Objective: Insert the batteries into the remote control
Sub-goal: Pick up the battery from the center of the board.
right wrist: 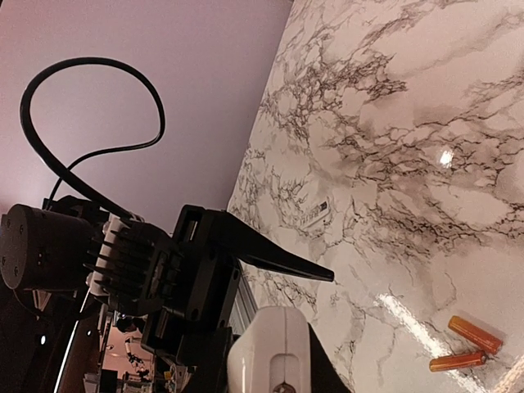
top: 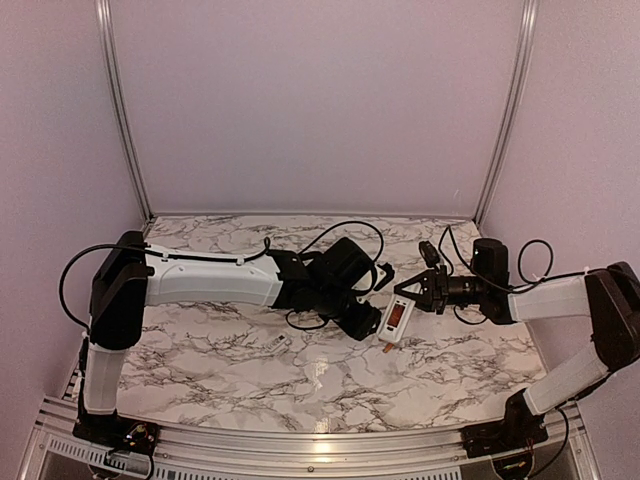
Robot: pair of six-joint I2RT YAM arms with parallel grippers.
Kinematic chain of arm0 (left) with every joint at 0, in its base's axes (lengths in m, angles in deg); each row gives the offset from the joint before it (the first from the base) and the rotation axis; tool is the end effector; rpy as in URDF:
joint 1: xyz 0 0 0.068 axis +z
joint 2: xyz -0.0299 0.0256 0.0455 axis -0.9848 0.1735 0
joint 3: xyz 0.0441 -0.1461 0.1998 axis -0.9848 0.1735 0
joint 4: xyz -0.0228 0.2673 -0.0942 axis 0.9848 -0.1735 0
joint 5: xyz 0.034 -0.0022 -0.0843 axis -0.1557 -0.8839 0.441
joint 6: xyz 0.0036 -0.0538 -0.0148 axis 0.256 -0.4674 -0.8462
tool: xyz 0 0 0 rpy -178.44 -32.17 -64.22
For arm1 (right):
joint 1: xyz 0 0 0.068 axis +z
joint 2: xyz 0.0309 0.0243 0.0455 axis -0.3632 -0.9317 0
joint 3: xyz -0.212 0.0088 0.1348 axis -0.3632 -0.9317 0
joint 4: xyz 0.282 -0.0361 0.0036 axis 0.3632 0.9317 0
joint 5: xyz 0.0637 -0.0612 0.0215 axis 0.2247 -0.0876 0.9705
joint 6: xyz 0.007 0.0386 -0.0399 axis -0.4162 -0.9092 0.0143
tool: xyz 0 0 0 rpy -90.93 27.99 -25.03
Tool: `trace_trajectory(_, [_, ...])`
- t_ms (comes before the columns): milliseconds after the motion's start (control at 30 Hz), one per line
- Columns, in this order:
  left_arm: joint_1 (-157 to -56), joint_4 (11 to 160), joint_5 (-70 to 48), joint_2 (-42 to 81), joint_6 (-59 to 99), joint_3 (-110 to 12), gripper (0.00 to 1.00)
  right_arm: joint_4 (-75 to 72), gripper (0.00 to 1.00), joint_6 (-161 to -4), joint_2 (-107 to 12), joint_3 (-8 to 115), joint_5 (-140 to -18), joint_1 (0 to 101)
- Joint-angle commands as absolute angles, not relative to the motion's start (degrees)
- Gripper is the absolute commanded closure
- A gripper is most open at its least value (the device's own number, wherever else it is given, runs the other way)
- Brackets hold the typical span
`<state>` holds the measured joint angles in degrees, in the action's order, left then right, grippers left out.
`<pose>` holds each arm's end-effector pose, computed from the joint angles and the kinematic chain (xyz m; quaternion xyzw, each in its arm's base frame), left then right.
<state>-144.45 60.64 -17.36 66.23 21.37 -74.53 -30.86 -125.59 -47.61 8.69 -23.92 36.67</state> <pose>0.2122 -0.4468 0.1803 0.4297 0.8259 -0.2348 0.2794 0.2668 0.1088 0.1477 -0.0692 0.7624 0.6203 0.1709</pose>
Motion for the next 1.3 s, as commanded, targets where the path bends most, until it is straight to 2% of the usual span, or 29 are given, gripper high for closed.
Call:
trace_trajectory(0, [-146.45, 65.14, -11.30, 67.85, 20.98, -77.58, 0.45, -35.02, 0.82, -126.10, -48.41, 10.36, -27.09, 37.48])
trace_trajectory(333, [-146.45, 64.81, -11.20, 68.97, 20.75, -78.50, 0.42, -35.46, 0.82, -126.45, -48.62, 10.36, -27.00, 37.53])
trace_trajectory(467, [-146.45, 64.74, -11.12, 69.13, 20.45, -78.75, 0.38, -35.68, 0.82, -126.74, -48.56, 10.27, -26.84, 37.53])
trace_trajectory(633, [-145.67, 66.15, -9.68, 67.50, 20.44, -76.76, 0.36, -34.89, 1.00, -125.86, -48.31, 10.31, -26.10, 35.99])
trace_trajectory(667, [-145.17, 67.43, -9.22, 66.59, 20.27, -74.85, 0.36, -34.73, 1.00, -125.72, -48.00, 10.16, -25.54, 35.01])
trace_trajectory(800, [-142.79, 69.87, -5.21, 64.47, 21.92, -71.13, 0.41, -31.20, 1.00, -123.31, -44.40, 9.11, -24.98, 30.66])
trace_trajectory(933, [-142.50, 66.34, -1.09, 66.03, 31.07, -72.77, 0.43, -23.65, 1.00, -117.99, -40.29, 8.86, -26.46, 26.32])
trace_trajectory(1100, [-142.50, 62.11, -2.02, 70.43, 41.16, -77.34, 0.50, -22.42, 1.00, -117.71, -37.26, 6.53, -26.07, 22.04])
trace_trajectory(1267, [-142.19, 63.03, -3.13, 73.82, 44.51, -79.85, 0.58, -23.42, 1.00, -118.54, -36.54, 5.01, -25.70, 19.76])
